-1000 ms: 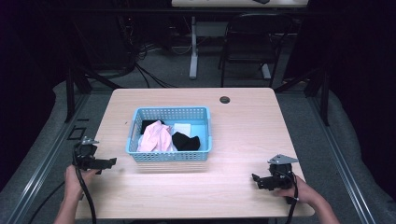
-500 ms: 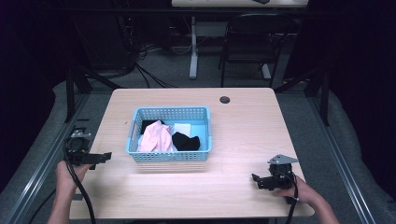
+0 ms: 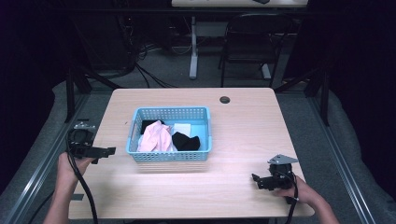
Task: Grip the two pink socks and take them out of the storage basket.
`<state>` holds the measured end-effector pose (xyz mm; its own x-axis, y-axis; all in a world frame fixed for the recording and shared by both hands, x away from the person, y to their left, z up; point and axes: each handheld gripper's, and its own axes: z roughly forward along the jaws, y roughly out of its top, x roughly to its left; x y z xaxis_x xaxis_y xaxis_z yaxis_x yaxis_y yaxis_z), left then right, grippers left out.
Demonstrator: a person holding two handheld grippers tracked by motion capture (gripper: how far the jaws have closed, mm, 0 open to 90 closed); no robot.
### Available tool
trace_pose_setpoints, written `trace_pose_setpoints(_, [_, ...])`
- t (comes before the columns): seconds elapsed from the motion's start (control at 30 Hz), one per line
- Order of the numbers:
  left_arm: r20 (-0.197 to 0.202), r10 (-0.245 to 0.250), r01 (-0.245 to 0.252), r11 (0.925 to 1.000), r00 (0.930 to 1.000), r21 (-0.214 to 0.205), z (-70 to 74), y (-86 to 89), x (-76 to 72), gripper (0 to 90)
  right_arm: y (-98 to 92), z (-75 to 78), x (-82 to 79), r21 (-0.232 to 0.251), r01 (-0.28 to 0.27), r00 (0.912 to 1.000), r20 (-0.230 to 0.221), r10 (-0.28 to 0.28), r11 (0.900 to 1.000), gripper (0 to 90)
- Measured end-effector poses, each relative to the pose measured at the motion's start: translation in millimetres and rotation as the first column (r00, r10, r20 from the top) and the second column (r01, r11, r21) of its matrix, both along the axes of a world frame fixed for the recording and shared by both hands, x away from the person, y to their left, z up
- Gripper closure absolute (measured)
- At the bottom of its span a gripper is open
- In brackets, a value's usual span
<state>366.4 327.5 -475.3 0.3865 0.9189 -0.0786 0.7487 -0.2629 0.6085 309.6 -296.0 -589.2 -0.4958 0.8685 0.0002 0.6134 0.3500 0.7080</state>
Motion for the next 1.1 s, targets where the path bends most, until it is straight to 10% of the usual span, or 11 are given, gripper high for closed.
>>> trace_pose_setpoints(1.1, [-0.075,-0.230,0.232,0.9723,0.9704,0.026,30.7,-103.7,66.4,0.7,0.0,-0.1,0.2,0.002,0.002,1.0000,-0.001,-0.002,1.0000,0.0])
